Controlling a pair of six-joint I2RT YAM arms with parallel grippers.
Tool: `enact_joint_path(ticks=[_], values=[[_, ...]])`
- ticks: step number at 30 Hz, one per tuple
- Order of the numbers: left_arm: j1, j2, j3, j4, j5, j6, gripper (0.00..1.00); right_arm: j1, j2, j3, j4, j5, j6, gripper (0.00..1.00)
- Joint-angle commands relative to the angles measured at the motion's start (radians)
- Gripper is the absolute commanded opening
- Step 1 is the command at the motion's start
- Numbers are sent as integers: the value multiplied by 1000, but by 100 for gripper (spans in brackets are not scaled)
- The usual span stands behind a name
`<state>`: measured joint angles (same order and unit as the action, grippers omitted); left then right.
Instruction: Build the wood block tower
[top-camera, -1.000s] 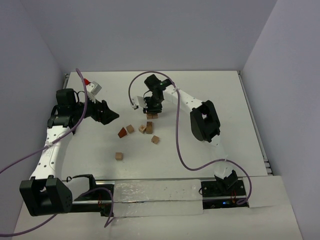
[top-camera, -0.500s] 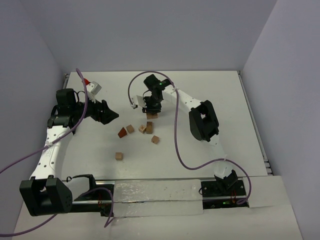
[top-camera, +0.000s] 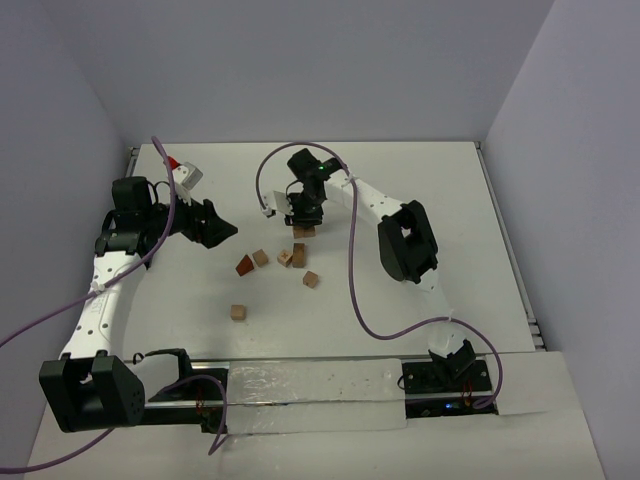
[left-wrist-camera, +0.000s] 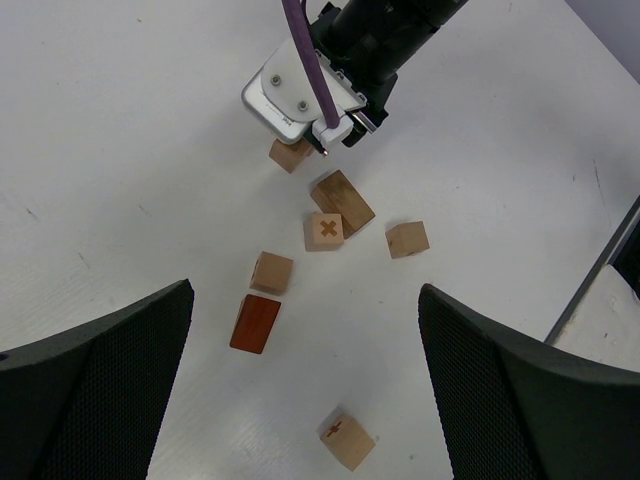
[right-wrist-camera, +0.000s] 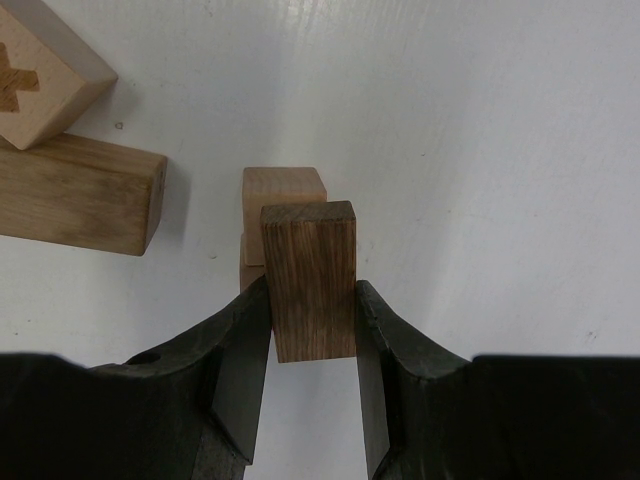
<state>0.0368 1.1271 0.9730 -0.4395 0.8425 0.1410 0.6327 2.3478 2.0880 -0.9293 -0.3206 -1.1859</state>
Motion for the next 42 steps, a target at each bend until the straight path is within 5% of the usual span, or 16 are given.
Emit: enact_joint_path(ticks=[1,42], values=[[8,-5,35,49,4,-11,99,9,-45,35,-18,1,12,24],[8,-9,26,56,6,-11,99,21,-36,63,-86,3,16,32]])
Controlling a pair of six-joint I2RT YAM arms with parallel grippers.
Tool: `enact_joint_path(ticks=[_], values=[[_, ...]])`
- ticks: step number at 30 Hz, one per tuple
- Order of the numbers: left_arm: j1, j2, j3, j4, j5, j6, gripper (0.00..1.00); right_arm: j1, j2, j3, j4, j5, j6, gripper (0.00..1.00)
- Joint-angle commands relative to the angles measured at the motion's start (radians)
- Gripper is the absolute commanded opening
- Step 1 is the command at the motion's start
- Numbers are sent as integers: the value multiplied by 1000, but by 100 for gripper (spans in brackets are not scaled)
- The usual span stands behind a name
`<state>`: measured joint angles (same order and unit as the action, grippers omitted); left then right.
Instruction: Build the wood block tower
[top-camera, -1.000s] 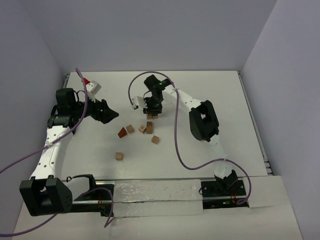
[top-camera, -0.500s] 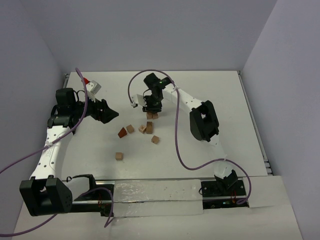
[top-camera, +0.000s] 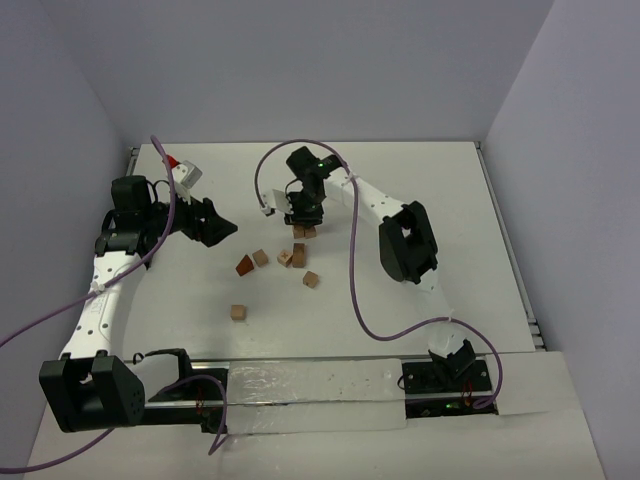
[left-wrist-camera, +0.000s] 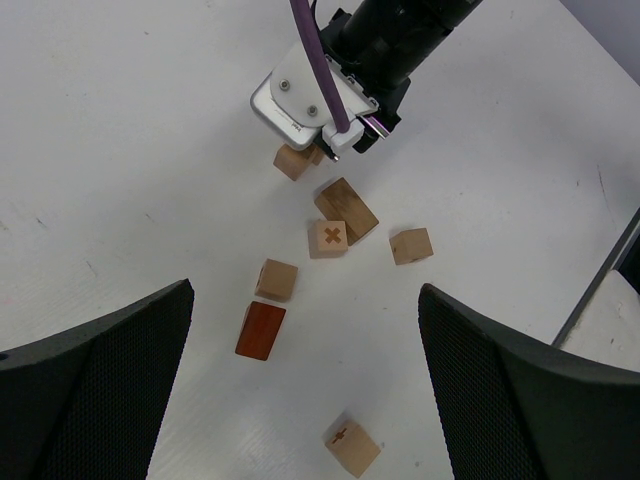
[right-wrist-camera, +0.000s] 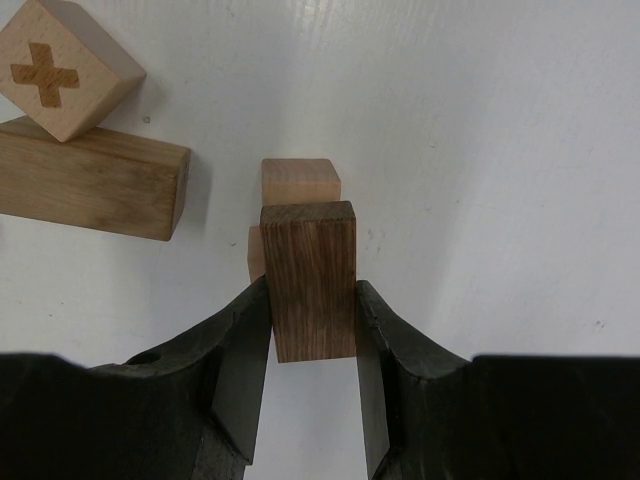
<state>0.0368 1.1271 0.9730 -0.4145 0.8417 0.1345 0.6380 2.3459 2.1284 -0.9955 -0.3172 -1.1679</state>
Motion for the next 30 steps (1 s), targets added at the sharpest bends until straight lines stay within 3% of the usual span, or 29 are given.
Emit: enact_joint_path(ticks=[1,15,23,30], values=[[8,-8,27,30,7,-3,99,17,-30,22,-19,1,-3,33],[8,-5,30,24,13,-1,99,17,-14,24,-8,18,2,46],[8,-4,32,22,13,4,99,19,-21,15,0,19,4,61],[8,-1,34,26,16,-4,99,19,-36,7,-23,4,-10,61]])
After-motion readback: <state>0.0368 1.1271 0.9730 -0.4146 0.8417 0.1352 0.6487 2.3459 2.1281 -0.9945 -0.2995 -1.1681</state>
